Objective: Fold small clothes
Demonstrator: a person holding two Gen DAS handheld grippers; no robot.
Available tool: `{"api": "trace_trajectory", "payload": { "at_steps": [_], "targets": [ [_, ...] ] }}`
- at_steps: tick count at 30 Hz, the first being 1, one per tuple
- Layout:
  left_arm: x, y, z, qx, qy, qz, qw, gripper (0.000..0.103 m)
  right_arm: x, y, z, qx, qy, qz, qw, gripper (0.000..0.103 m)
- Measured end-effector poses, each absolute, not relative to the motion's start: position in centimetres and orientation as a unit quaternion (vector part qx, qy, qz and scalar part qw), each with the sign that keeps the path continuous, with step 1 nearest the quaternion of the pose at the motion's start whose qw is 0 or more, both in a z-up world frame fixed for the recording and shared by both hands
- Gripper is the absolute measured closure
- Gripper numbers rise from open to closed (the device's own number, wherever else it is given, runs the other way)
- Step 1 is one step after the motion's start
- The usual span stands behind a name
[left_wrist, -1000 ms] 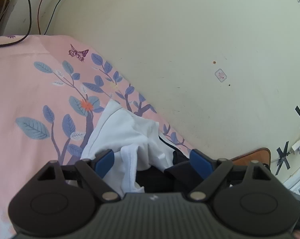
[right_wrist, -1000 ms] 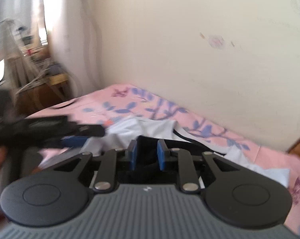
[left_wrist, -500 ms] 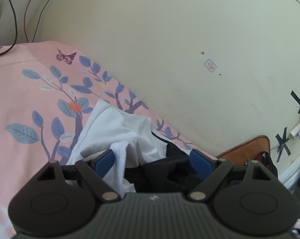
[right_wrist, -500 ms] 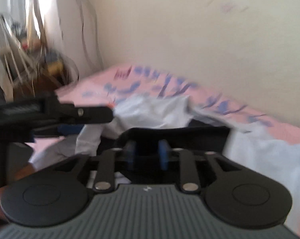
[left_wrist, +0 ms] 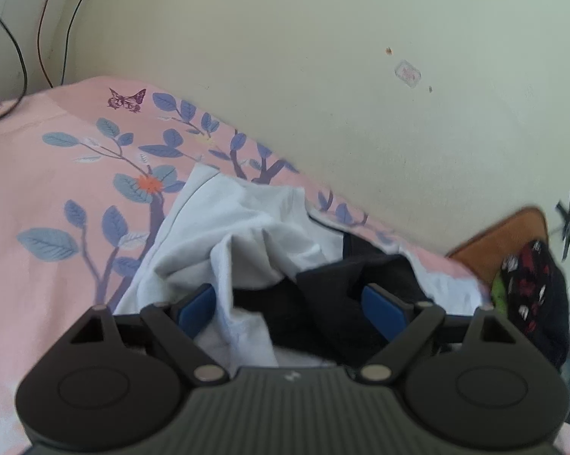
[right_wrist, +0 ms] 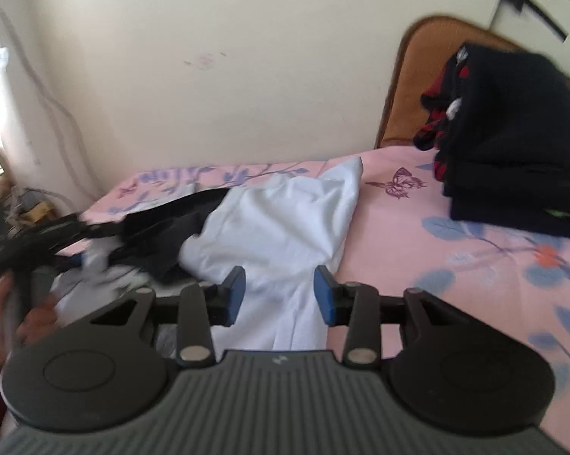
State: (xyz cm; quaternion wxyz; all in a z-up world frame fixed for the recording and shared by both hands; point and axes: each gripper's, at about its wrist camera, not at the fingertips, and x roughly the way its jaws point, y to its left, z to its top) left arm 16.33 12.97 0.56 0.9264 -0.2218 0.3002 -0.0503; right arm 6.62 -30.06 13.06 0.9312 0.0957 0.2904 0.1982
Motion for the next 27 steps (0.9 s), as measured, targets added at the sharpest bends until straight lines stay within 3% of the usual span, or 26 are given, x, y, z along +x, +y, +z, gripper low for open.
{"api": "trace_trajectory", "payload": {
  "at_steps": [6,13,21,27],
  "targets": [
    [7.2,13.3,4.5,-0.155,0.278,-0.122,0.94,0.016,2.6,-31.9,8.4,0.089,0.281,0.192,0.936,0.06],
    [-5.1,19.5,7.1,-0.115,0.261,-0.123,0.951,0.012,0.9,-32.6,1.3,0.135,0.304,0.187,0.924,0.06],
    [-11.6,22.5,2.4,-0.166,0.316,-0.078,0.931,0.01,2.8,-29.3,-4.6,0.137,0.344,0.225,0.901,0.06],
    [-14.2,24.4,-0.2,-0.217,0.326,-0.048,0.919,0.006,1.7,-26.5,-3.9,0.131,0.326,0.285,0.892,0.055]
  ]
}}
